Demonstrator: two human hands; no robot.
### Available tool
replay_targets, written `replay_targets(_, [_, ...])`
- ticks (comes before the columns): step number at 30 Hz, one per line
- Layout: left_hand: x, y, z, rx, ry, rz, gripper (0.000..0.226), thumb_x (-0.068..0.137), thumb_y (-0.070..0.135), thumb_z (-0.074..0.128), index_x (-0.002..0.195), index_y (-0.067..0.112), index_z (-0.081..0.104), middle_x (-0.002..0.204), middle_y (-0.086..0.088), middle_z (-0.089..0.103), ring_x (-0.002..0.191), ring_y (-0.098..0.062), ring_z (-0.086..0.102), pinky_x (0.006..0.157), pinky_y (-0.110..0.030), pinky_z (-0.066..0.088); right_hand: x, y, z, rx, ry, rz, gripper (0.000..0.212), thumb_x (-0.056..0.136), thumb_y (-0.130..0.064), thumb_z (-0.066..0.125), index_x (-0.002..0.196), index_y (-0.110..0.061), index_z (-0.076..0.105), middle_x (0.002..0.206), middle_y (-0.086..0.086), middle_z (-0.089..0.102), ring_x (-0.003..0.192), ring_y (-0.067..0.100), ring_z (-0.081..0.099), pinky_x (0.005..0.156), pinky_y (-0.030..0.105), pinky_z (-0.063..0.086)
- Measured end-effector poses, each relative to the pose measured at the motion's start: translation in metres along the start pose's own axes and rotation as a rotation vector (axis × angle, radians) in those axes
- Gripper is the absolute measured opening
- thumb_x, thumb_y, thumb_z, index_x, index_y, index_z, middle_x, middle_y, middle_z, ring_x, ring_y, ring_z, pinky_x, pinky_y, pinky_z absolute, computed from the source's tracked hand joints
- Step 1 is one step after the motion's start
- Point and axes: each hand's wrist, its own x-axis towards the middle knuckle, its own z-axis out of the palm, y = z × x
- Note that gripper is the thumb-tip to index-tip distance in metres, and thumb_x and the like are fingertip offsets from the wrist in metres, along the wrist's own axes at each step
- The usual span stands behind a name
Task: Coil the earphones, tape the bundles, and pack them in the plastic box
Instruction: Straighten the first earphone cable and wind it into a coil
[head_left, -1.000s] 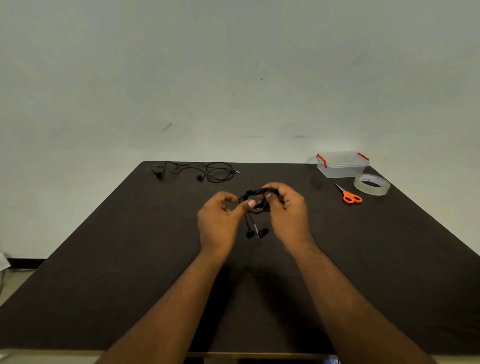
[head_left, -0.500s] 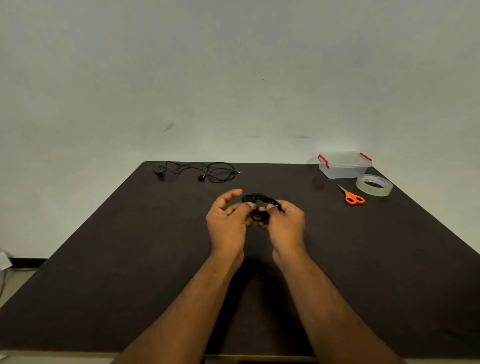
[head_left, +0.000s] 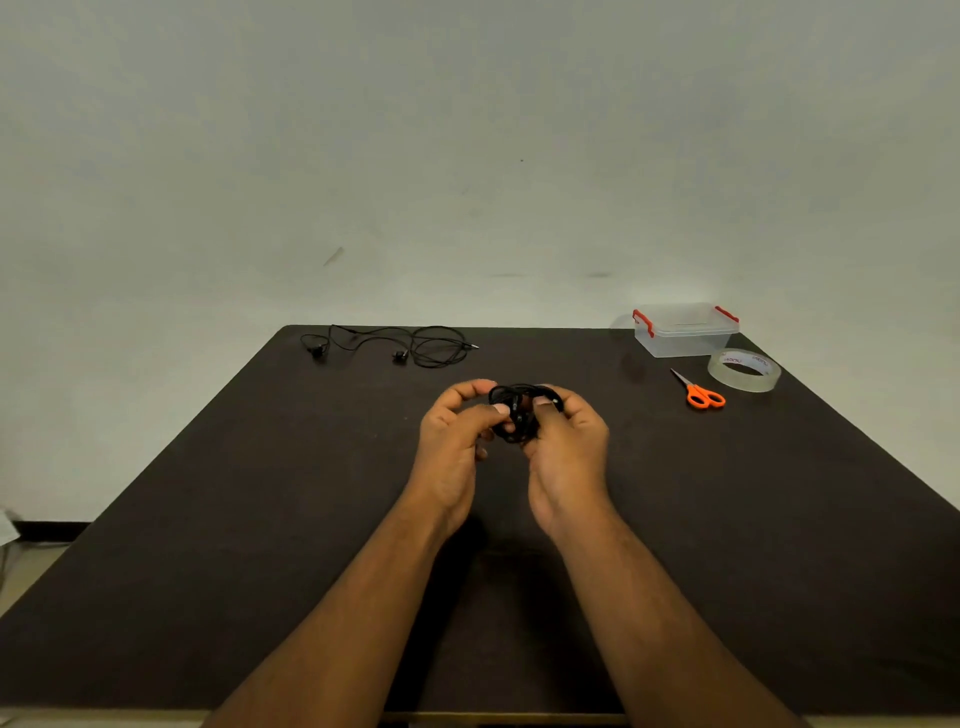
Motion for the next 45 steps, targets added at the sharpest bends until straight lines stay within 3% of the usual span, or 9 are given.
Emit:
replay_targets(5, [-0.002, 0.001, 0.005, 0.075, 0.086, -0.052, 0.008, 0.083, 0.017, 0.071, 0.088, 0.023, 0.073, 0.085, 0.001, 0.071, 0.077, -0.011, 0.056, 0.065, -0.028, 0.040, 0.001, -0.001, -0.004, -0.017, -0.068, -0.188, 0.029, 0.093, 0.006, 0.047, 0.086, -0.015, 0.066, 0.091, 0.010, 0.068, 0.087, 0.022, 0.065, 0.075, 0.032, 0.053])
replay_targets(9, [-0.001, 0.002, 0.008, 0.021, 0.058, -0.116, 0.008, 0.085, 0.011, 0.069, 0.091, 0.015, 0.072, 0.070, 0.003, 0.069, 0.070, -0.013, 0.057, 0.061, -0.028, 0.043, 0.004, 0.000, -0.008, -0.155, -0.122, -0.320, 0.031, 0.092, 0.007, 0.045, 0.089, -0.015, 0.066, 0.099, 0.010, 0.071, 0.096, 0.021, 0.067, 0.079, 0.028, 0.054])
replay_targets(14, [-0.001, 0.000, 0.009, 0.055, 0.056, 0.064, 0.011, 0.081, -0.007, 0.067, 0.089, 0.001, 0.069, 0.076, -0.010, 0.071, 0.069, -0.016, 0.065, 0.062, -0.026, 0.055, 0.018, 0.000, -0.013, -0.462, -0.092, -0.430, 0.025, 0.094, -0.001, 0.049, 0.091, -0.021, 0.063, 0.105, 0.003, 0.061, 0.091, 0.009, 0.062, 0.079, 0.020, 0.051])
replay_targets(16, [-0.002, -0.002, 0.008, 0.128, 0.041, 0.131, 0.011, 0.081, -0.009, 0.066, 0.090, -0.002, 0.067, 0.077, -0.014, 0.071, 0.067, -0.016, 0.067, 0.060, -0.026, 0.056, 0.025, 0.001, -0.015, -0.550, -0.087, -0.377, 0.023, 0.095, -0.006, 0.049, 0.087, -0.023, 0.062, 0.099, 0.006, 0.063, 0.086, 0.014, 0.063, 0.075, 0.026, 0.055])
replay_targets(19, [0.001, -0.002, 0.006, 0.202, 0.042, 0.181, 0.010, 0.081, -0.010, 0.065, 0.089, -0.003, 0.067, 0.081, -0.021, 0.069, 0.068, -0.020, 0.066, 0.062, -0.031, 0.055, 0.025, -0.002, -0.014, -0.435, -0.150, -0.221, 0.027, 0.096, -0.003, 0.046, 0.086, -0.022, 0.062, 0.089, 0.008, 0.068, 0.083, 0.023, 0.067, 0.071, 0.038, 0.060])
replay_targets(24, [0.003, 0.003, 0.003, 0.212, 0.073, 0.210, 0.016, 0.082, -0.007, 0.066, 0.090, 0.006, 0.068, 0.075, -0.011, 0.069, 0.062, -0.008, 0.063, 0.052, -0.019, 0.050, 0.020, -0.011, -0.015, -0.297, -0.261, -0.154, 0.023, 0.096, -0.003, 0.049, 0.092, -0.019, 0.065, 0.085, 0.001, 0.069, 0.080, 0.013, 0.065, 0.070, 0.026, 0.053])
replay_targets(32, [0.006, 0.001, 0.000, -0.191, 0.109, -0.050, 0.038, 0.086, 0.000, 0.065, 0.119, 0.016, 0.056, 0.088, -0.014, 0.074, 0.075, -0.021, 0.067, 0.065, -0.030, 0.050, 0.022, -0.011, -0.018, -0.004, -0.336, 0.204, 0.016, 0.096, -0.007, 0.050, 0.090, -0.013, 0.064, 0.080, 0.006, 0.071, 0.071, 0.015, 0.065, 0.061, 0.027, 0.049])
replay_targets(38, [0.011, 0.001, -0.001, -0.422, 0.008, -0.207, 0.035, 0.090, 0.000, 0.052, 0.121, 0.015, 0.053, 0.072, -0.004, 0.066, 0.069, -0.013, 0.063, 0.073, -0.034, 0.049, 0.029, -0.013, -0.025, -0.131, -0.376, 0.117, 0.014, 0.093, -0.008, 0.057, 0.086, -0.014, 0.068, 0.082, 0.000, 0.070, 0.078, 0.014, 0.064, 0.065, 0.028, 0.048])
replay_targets(45, [0.013, -0.001, 0.003, -0.017, -0.031, -0.049, 0.041, 0.087, 0.000, 0.064, 0.122, 0.018, 0.052, 0.064, 0.004, 0.067, 0.068, -0.010, 0.066, 0.066, -0.026, 0.052, 0.034, -0.010, -0.028, -0.263, -0.240, 0.042, 0.010, 0.092, -0.007, 0.058, 0.098, -0.008, 0.066, 0.079, 0.006, 0.068, 0.069, 0.013, 0.064, 0.060, 0.028, 0.053])
